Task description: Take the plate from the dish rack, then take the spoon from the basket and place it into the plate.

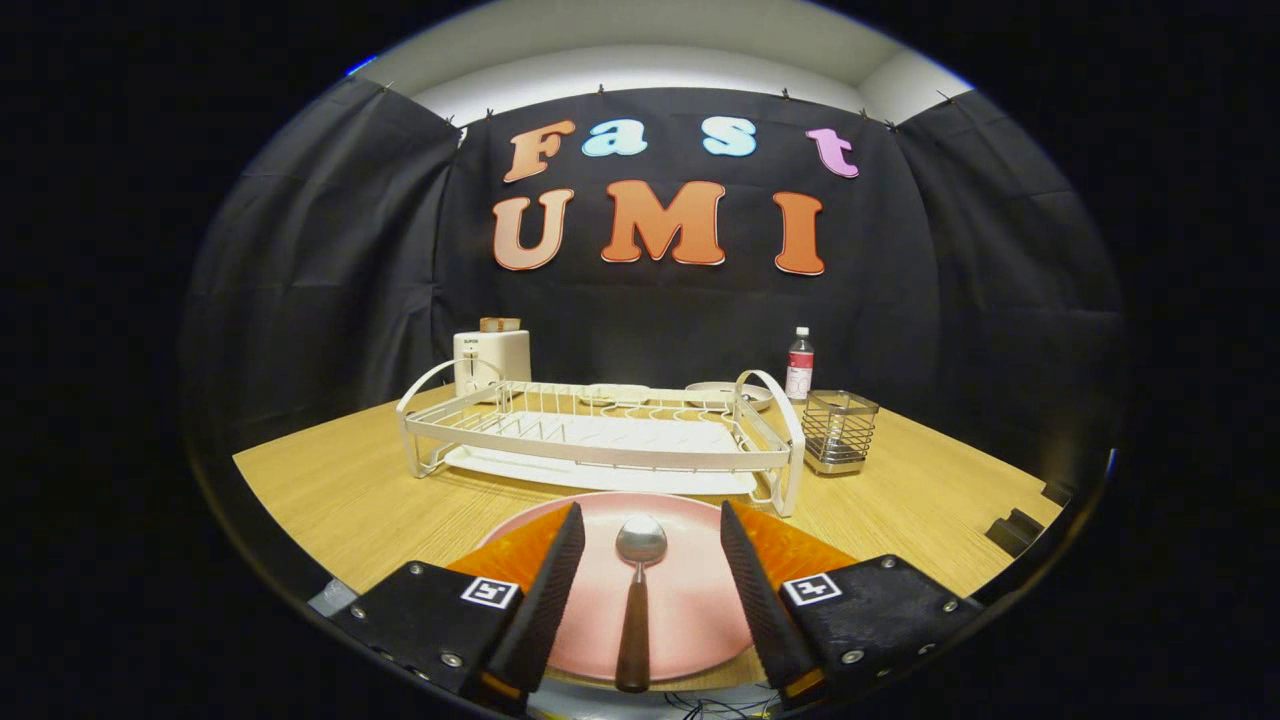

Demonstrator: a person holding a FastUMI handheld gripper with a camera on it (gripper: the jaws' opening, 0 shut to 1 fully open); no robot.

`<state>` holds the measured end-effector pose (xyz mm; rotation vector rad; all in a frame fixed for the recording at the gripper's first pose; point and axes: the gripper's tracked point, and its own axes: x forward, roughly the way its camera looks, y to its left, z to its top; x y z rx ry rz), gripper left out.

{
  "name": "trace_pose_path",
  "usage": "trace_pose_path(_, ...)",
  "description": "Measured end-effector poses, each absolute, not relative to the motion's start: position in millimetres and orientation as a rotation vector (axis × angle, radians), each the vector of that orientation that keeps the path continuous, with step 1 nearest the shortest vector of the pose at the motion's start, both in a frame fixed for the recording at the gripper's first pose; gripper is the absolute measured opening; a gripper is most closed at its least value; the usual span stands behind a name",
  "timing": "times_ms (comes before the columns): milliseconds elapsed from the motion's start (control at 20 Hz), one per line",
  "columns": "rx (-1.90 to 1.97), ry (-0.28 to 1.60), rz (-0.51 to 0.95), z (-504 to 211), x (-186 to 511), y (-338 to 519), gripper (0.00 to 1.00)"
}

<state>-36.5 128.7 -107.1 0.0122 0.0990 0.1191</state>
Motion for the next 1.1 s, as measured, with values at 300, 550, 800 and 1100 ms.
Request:
trace_pose_path(300, -0.009, 0.133, 0.091, -86.0, -42.8, 101.4, 0.98)
trace_pose_path(550, 0.008, 0.144, 0.093, -59.2, -40.8, 75.9, 0.97)
trace_pose_path(800, 0.036, 0.142, 0.074, -45.5, -38.6, 51.5, 0.97)
trace_pose_path(1100, 0.049, 0.133, 0.040, -41.0, -37.4, 35.5, 0.97)
